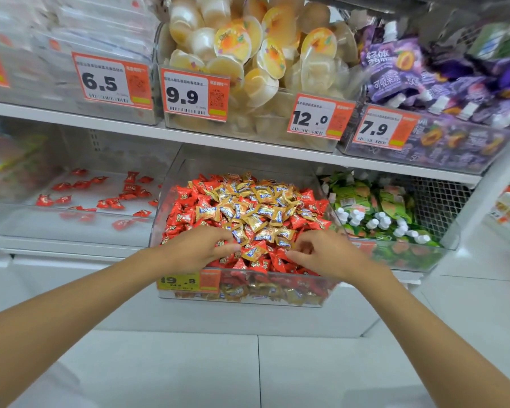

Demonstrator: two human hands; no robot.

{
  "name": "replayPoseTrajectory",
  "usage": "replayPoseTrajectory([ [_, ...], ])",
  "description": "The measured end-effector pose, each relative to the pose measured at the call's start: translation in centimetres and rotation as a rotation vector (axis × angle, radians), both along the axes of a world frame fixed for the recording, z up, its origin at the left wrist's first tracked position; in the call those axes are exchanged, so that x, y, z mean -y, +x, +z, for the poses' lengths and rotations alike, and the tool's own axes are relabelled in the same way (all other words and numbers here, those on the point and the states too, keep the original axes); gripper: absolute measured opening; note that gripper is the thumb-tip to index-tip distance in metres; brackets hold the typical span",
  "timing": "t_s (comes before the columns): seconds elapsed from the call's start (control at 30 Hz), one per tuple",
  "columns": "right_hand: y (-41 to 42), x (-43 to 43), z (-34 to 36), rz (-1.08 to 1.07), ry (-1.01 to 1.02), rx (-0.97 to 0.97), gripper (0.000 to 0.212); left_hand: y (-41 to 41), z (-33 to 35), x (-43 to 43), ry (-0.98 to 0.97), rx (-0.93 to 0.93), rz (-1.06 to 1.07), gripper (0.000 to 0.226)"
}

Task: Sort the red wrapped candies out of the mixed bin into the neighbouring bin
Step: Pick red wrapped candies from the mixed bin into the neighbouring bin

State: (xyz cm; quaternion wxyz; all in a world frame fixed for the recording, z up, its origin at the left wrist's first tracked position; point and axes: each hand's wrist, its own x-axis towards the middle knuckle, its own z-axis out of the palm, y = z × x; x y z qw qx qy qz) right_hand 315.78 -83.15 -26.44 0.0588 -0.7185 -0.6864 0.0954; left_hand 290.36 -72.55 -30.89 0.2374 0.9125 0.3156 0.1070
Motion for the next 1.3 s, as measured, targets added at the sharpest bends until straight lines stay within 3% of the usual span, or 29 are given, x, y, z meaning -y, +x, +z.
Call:
replayPoseTrajectory([
  [0.07, -0.1, 0.2, -0.3, -0.004, -0.01, 0.08, 0.048, 0.2, 0.3, -0.3, 0.016, 0.107, 0.045, 0.04],
  [0.2, -0.7, -0.2, -1.4, 0.012, -0.084, -0.258, 0.084, 0.3, 0.7, -0.9, 0.008, 0.265, 0.123, 0.037],
  [0.3, -1.4, -0.7, -3.0, 0.029, -0.117, -0.343, 0.092, 0.5, 1.2, -1.1, 0.006, 0.32, 0.189, 0.029],
  [0.4, -1.5, -0.9, -3.3, 0.004, -0.119, -0.446, 0.082, 0.8, 1.9, -1.0, -0.024, 0.354, 0.228, 0.019],
  [0.5, -1.4, -0.9, -3.3, 0.031, -0.118, -0.483, 0.059, 1.0, 2.3, -0.9, -0.102, 0.363, 0.261, 0.016],
  [0.67, -1.8, -1.0, -3.7, 0.058, -0.008, -0.42, 0.037, 1.4, 2.8, -0.3, -0.187, 0.404, 0.242, 0.008],
  [0.8, -1.4, -1.5, -3.3, 0.072, 0.12, -0.354, 0.019, 1.2, 3.2, -0.5, -0.075, 0.362, 0.199, 0.014],
  [0.9, -1.1, -1.9, -2.1, 0.045, 0.237, -0.407, 0.026, 0.7, 3.5, -0.7, -0.061, 0.352, 0.191, 0.013],
  [1.0, -1.0, -2.0, -0.7, 0.046, 0.286, -0.442, 0.018, 0.0, 3.6, -0.7, -0.048, 0.33, 0.161, 0.022],
  [1.17, -0.9, -1.8, 0.3, 0.037, 0.221, -0.489, 0.019, -0.4, 2.6, -0.3, -0.078, 0.154, 0.149, 0.04],
  [1.3, -1.4, -2.1, 0.6, 0.036, 0.197, -0.553, 0.013, 0.5, 1.6, 0.0, 0.068, -0.009, 0.157, 0.045],
])
